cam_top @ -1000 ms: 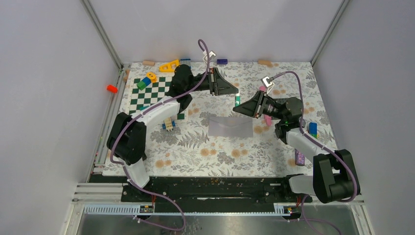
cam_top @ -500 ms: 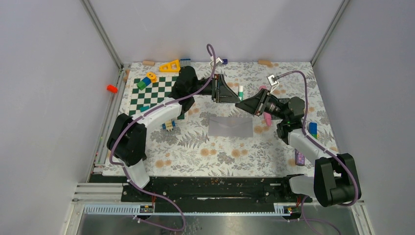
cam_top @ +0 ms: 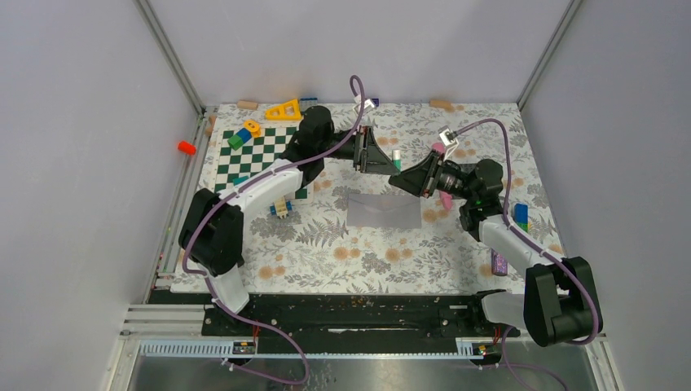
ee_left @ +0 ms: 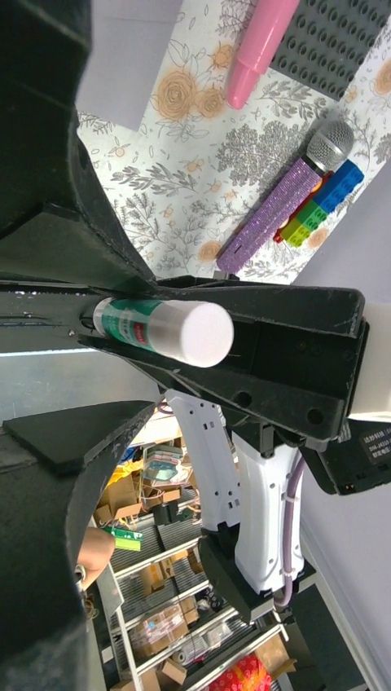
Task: Place the letter into the envelope and seal it
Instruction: Close the solid glue cap on the solid glue.
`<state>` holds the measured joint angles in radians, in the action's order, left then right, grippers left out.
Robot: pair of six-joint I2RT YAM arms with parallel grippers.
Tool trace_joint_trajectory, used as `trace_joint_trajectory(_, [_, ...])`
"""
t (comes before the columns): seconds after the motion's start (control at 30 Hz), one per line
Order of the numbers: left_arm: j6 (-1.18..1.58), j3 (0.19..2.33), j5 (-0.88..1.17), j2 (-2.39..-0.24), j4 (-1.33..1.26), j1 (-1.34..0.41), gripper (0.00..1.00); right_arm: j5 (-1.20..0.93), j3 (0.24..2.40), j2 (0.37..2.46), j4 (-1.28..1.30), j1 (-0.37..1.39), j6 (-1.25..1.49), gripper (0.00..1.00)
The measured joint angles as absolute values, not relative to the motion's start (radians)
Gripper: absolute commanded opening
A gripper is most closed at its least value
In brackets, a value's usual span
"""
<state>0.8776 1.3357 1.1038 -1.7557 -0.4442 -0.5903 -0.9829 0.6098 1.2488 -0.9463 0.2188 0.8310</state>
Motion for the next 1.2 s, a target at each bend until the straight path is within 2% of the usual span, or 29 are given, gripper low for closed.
trace_joint_trajectory(0.2, [0.736,1.367,1.094,-1.756,-0.276,-0.58,0.62,-0.989,0.62,1.246,-0.882,0.223,0.743,0.0])
trace_joint_trajectory(0.47, [0.69,1.374,1.09,-1.756,-0.223,-0.528,0.67,-1.036,0.621,1.242,-0.862,0.23,0.731,0.0])
trace_joint_trajectory(0.63, [0.584,1.474,1.089,-1.756,-0.071,-0.514,0.74,-1.043,0.636,1.242,-0.814,0.24,0.696,0.0])
trace_joint_trajectory(1.07, [0.134,1.749,1.049,-1.813,0.496,-0.571,0.74,-1.059,0.642,1.242,-0.74,0.247,0.634,0.0])
trace_joint_trajectory(1.2, [0.051,1.759,1.023,-1.836,0.612,-0.591,0.69,-1.06,0.643,1.242,-0.73,0.249,0.626,0.0])
